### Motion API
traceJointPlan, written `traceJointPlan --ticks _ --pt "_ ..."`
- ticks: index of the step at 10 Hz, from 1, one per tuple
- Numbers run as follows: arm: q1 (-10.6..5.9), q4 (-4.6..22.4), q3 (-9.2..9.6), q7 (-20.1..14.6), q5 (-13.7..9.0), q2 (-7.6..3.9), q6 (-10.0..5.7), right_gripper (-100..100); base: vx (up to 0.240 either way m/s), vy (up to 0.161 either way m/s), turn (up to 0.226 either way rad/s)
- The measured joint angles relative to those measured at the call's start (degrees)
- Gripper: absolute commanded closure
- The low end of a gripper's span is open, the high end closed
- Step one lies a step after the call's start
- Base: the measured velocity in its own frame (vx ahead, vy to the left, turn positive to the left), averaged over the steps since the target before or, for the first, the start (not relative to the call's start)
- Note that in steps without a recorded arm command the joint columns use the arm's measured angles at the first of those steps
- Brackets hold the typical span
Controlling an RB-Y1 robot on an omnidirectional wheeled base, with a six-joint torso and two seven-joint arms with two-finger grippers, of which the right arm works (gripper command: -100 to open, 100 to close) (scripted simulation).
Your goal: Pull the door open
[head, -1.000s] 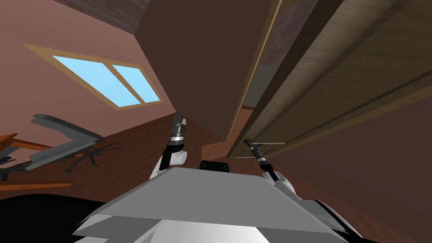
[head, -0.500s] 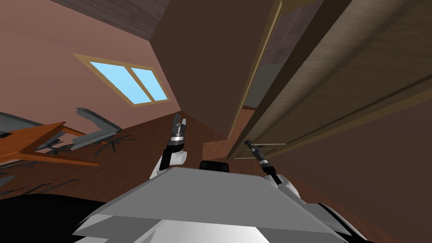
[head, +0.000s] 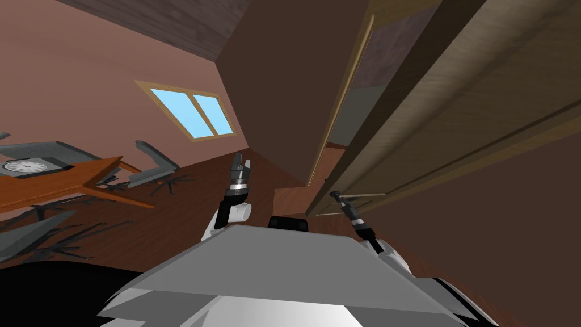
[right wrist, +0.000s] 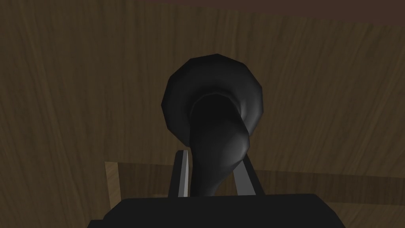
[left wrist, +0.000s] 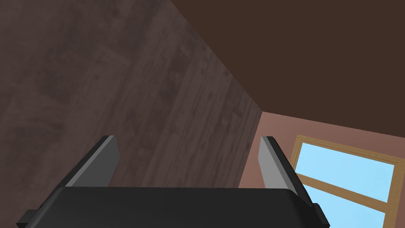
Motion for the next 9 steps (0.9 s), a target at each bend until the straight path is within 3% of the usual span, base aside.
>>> traceJointPlan --ticks 3,6,9 --pt "0.62 -0.1 0.17 -0.3 0.0 -0.39 -1.11 100 -0.115 -0.049 0.091" --pt "1.15 0.2 0.35 -0.5 -0.1 -0.63 -2.27 100 -0.198 -0.106 0.196" --pt "1.32 2.0 0.6 -0.6 -0.2 -0.94 -4.34 100 -0.19 -0.083 0.141"
